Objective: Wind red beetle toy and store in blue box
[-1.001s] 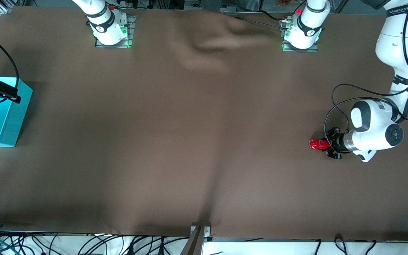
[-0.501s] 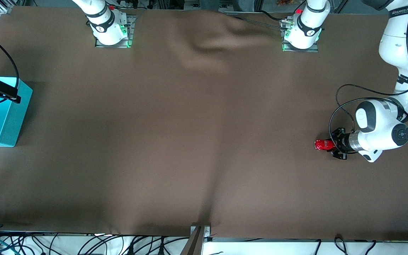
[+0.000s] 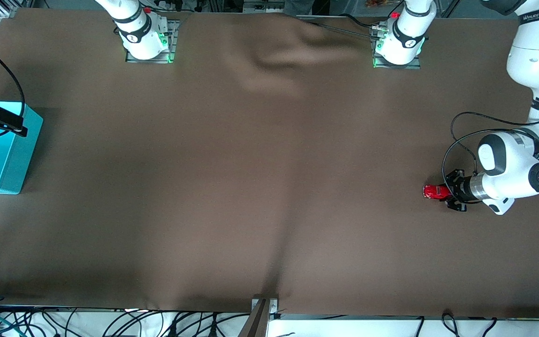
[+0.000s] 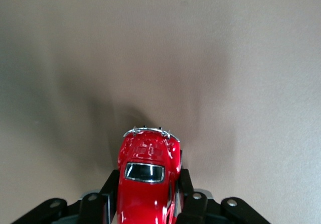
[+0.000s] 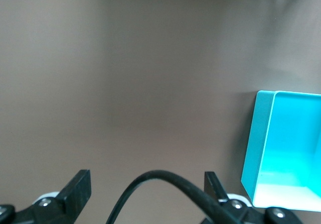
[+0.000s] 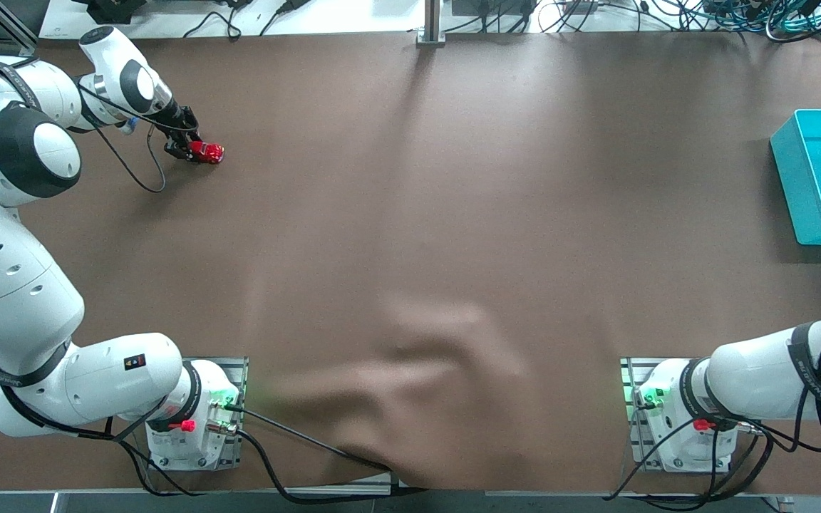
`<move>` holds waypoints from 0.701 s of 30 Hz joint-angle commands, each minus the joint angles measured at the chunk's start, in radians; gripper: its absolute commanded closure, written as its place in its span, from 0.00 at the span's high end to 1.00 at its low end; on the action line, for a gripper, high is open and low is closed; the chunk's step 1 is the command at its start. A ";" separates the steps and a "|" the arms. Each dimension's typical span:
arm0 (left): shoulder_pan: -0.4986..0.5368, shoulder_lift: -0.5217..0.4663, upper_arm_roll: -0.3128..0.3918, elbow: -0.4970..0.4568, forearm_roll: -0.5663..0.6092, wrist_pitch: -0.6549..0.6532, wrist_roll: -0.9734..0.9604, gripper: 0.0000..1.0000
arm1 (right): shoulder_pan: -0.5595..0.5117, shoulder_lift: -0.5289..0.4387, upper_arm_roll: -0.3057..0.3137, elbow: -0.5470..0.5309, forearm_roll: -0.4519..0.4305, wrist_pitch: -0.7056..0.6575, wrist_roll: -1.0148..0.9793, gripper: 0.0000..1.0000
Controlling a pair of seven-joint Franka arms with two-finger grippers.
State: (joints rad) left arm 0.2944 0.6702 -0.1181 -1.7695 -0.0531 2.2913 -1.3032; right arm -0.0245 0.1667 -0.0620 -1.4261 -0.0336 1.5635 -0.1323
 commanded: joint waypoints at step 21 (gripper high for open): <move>-0.003 0.031 0.003 0.102 0.029 -0.019 0.009 0.88 | -0.009 0.011 0.002 0.022 0.021 0.000 -0.017 1.00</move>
State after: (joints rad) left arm 0.2952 0.6940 -0.1133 -1.7194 -0.0474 2.2953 -1.3033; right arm -0.0245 0.1680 -0.0620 -1.4261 -0.0335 1.5653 -0.1323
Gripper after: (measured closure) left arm 0.119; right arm 0.000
